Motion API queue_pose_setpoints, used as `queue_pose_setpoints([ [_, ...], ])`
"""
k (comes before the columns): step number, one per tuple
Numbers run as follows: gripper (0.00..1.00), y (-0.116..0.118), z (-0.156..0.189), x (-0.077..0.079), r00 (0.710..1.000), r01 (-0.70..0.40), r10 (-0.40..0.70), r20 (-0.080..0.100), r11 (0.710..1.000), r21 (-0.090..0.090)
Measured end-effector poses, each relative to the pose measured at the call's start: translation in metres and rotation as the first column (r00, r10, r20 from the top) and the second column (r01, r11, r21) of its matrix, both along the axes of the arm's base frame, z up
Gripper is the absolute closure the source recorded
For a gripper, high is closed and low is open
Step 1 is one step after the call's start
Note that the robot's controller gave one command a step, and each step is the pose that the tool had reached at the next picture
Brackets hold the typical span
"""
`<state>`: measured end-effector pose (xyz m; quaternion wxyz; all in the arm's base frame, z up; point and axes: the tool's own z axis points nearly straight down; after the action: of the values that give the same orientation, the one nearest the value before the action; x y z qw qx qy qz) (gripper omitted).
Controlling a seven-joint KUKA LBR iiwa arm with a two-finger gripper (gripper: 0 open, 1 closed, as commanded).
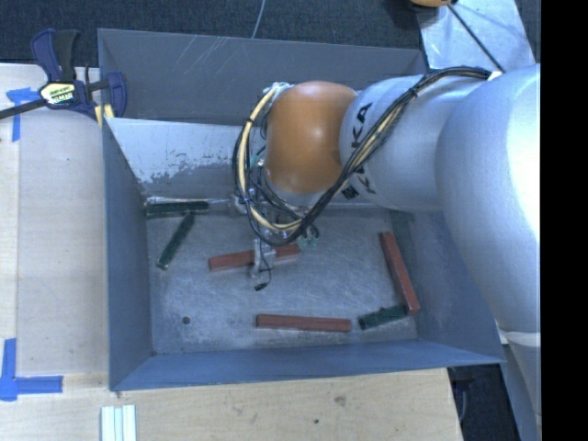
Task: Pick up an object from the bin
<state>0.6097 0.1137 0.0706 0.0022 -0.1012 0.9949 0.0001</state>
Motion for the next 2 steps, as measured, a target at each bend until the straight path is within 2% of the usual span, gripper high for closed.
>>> queue_pose_setpoints([
  [1, 0.00, 0.002, 0.003, -0.012, 0.998, 0.059, -0.059, -0.003, 0.998, 0.000],
  [2, 1.00, 0.000, 0.001, 0.001, 1.000, 0.002, -0.002, 0.000, 1.000, 0.001],
])
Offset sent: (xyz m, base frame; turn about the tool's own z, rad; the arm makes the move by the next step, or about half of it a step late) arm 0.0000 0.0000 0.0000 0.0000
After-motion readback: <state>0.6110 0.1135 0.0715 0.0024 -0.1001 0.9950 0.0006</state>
